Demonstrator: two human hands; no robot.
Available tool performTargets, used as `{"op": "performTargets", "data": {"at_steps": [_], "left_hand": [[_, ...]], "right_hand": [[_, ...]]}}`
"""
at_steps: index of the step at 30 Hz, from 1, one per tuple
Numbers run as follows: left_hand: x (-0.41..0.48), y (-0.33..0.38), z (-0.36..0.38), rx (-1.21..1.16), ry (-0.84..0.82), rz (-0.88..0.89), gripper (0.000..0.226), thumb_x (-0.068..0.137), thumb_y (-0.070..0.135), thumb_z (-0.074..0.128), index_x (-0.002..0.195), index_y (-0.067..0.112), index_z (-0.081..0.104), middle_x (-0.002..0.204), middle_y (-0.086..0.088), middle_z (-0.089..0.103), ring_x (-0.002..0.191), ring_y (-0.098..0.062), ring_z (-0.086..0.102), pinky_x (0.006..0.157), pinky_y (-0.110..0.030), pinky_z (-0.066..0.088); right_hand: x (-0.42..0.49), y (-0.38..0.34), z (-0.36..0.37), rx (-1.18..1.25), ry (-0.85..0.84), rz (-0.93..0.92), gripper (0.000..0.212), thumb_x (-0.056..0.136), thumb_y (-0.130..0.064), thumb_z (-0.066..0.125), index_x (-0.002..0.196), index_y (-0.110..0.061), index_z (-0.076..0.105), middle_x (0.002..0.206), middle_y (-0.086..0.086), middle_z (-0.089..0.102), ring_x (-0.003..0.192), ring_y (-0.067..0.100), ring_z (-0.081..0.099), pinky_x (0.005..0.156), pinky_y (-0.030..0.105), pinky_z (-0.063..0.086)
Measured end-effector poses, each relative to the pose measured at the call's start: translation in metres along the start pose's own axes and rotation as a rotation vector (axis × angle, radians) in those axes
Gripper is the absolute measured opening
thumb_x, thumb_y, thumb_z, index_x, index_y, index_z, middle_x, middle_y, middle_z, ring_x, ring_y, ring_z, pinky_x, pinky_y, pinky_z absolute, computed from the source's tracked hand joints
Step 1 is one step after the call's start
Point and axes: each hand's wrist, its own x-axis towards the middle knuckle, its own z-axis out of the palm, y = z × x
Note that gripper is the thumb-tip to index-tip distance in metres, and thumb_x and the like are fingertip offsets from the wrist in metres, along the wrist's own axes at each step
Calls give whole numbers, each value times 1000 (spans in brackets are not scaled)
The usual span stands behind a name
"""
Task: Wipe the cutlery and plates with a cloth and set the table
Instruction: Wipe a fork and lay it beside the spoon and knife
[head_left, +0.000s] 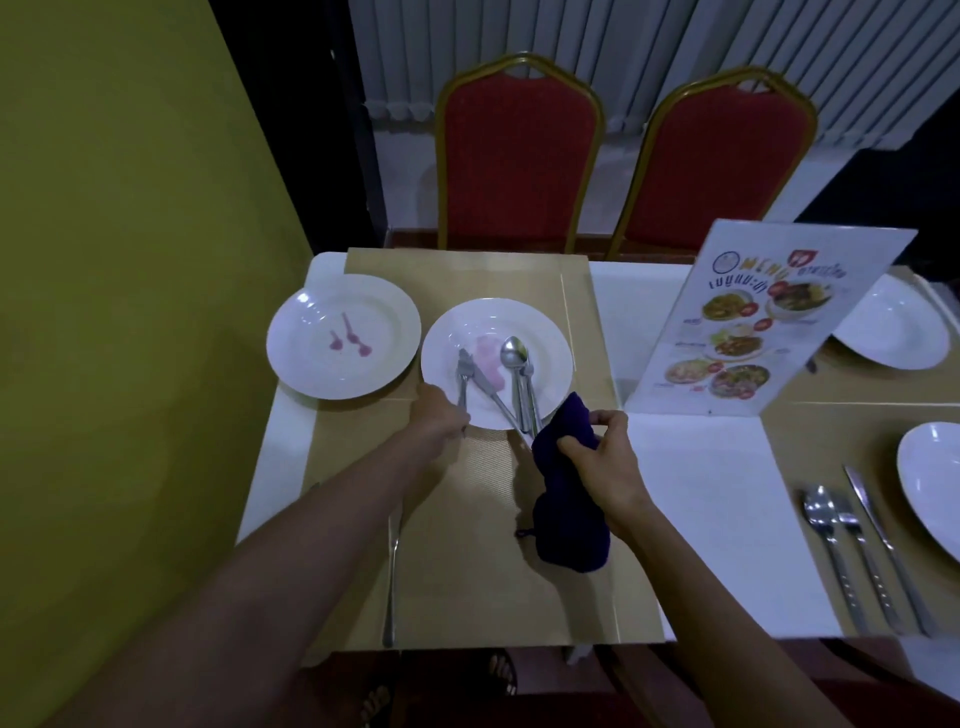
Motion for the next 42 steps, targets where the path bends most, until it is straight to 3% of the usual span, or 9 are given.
{"op": "performTargets", "data": {"at_steps": [2, 5, 9, 12, 20, 28, 34, 39, 42], "left_hand": [[-24, 4, -12, -162, -229, -99, 8, 90, -8, 56, 86, -1, 54, 79, -15, 56, 65, -19, 57, 58, -27, 50], [-75, 10, -29, -370, -482, -117, 24, 96, -12, 38, 107, 4, 52, 89, -14, 50, 70, -16, 54, 56, -22, 49], [-136, 1, -35, -418, -430, -19, 24, 102, 2, 32, 109, 6, 55, 84, -3, 49, 57, -8, 39, 43, -18, 26], [-174, -6, -42, -417, -325, 159, 31, 107, 26, 32, 101, 12, 59, 64, 6, 44, 45, -3, 29, 39, -15, 18], [-230, -25, -72, -414, -222, 316, 32, 106, 26, 33, 85, 15, 54, 53, 10, 38, 42, -3, 28, 40, -16, 21], [-267, -42, -91, -357, -199, 418, 34, 105, 29, 34, 86, 14, 57, 55, 8, 35, 45, -5, 25, 43, -18, 20], [-278, -47, -105, -290, -94, 443, 27, 99, 27, 47, 88, 17, 69, 55, 15, 47, 51, -2, 42, 50, -21, 31], [-283, -37, -113, -286, -84, 543, 23, 100, 25, 49, 90, 18, 68, 69, 5, 51, 56, -10, 43, 55, -25, 34], [-290, -43, -110, -327, -93, 554, 28, 101, 24, 46, 83, 22, 67, 65, 7, 47, 52, -9, 37, 51, -24, 30]], "right_hand": [[2, -5, 1, -5, 7, -5, 38, 90, -18, 65, 120, -23, 41, 106, 4, 64, 85, 23, 68, 68, 37, 61], [-2, -22, 8, 9, 130, -102, 38, 86, -17, 68, 118, -26, 47, 108, 4, 67, 85, 19, 66, 69, 33, 58], [-30, -46, 27, -128, 274, -555, 47, 85, -10, 67, 129, -21, 55, 117, -2, 65, 101, 15, 59, 81, 16, 45], [-38, -41, 33, -619, 67, -1000, 47, 90, -23, 61, 136, -24, 56, 147, -3, 51, 129, 23, 42, 107, 35, 35], [-99, -52, 49, -559, -167, -902, 54, 94, -40, 30, 143, -31, 50, 157, -16, 31, 134, 16, 38, 112, 31, 30], [-141, -66, 55, -502, 28, -1000, 44, 97, -26, 45, 138, -20, 57, 147, -3, 47, 129, 13, 44, 110, 27, 32], [-136, -99, 20, -154, 399, -728, 36, 94, -3, 52, 123, -22, 56, 119, -2, 62, 100, 10, 60, 82, 22, 47], [-170, -100, 35, -854, 239, -1357, 40, 85, -15, 62, 125, -11, 61, 142, 11, 52, 105, 23, 50, 90, 30, 43], [-163, -89, 42, -984, 272, -1262, 47, 81, -11, 71, 127, -11, 61, 140, 14, 53, 91, 33, 57, 80, 44, 56]]}}
